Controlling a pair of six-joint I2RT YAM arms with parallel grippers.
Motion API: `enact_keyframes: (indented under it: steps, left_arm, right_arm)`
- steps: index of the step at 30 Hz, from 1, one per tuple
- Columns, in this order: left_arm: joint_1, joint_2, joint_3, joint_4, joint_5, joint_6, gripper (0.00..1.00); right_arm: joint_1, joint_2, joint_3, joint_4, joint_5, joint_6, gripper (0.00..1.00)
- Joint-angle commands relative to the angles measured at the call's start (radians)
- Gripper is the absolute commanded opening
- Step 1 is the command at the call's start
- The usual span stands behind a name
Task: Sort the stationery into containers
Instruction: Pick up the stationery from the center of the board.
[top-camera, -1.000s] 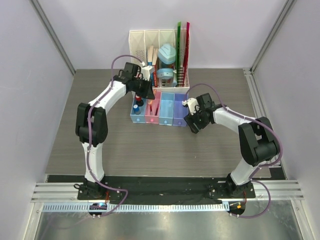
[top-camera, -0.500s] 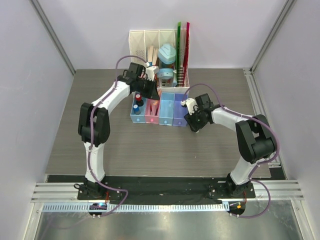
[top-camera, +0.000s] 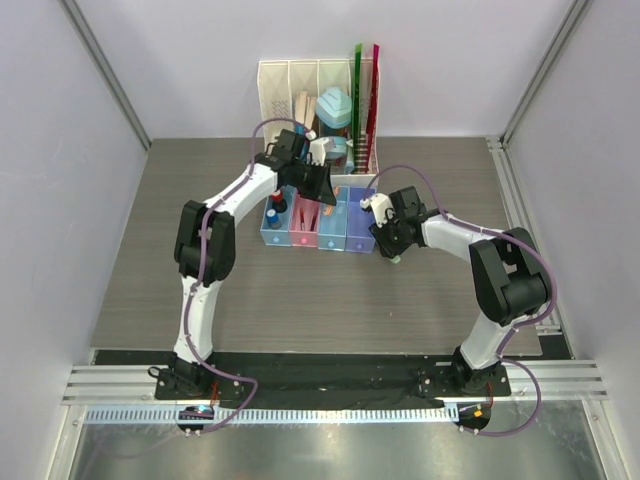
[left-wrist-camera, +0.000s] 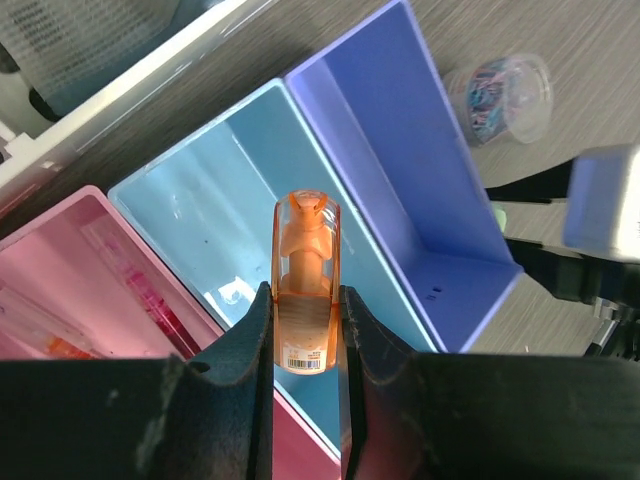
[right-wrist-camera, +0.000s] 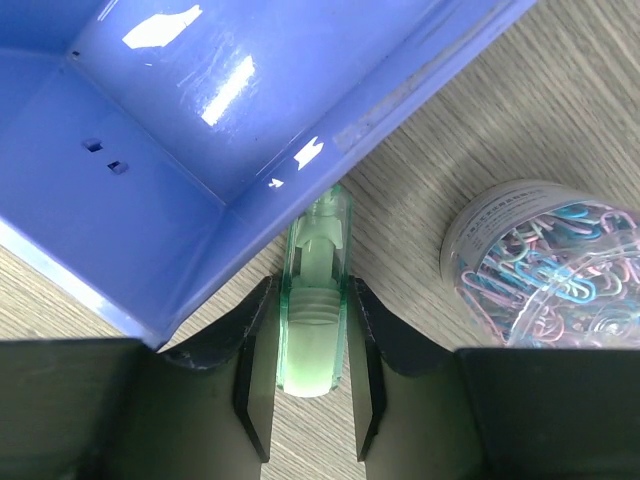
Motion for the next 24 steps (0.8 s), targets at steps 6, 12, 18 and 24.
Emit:
enact_keyframes:
  steps: [6, 12, 18, 24]
  left_arm:
    - [-0.004, 0.028, 0.030, 0.019, 0.026, -0.028, 0.00]
    - [-0.004, 0.057, 0.058, -0.004, 0.042, -0.028, 0.21]
    - [-0.004, 0.065, 0.075, -0.016, 0.050, -0.027, 0.49]
    - [-0.004, 0.030, 0.081, -0.033, 0.081, -0.028, 0.56]
  right_arm:
    - [0.001, 0.014, -0.014, -0.007, 0.019, -0.006, 0.04]
    - [0.001, -0.043, -0.008, -0.024, 0.023, -0.010, 0.01]
    - [0.001, -0.124, -0.004, -0.047, 0.023, -0.013, 0.01]
    - [0.001, -0.213, -0.013, -0.065, 0.023, -0.010, 0.01]
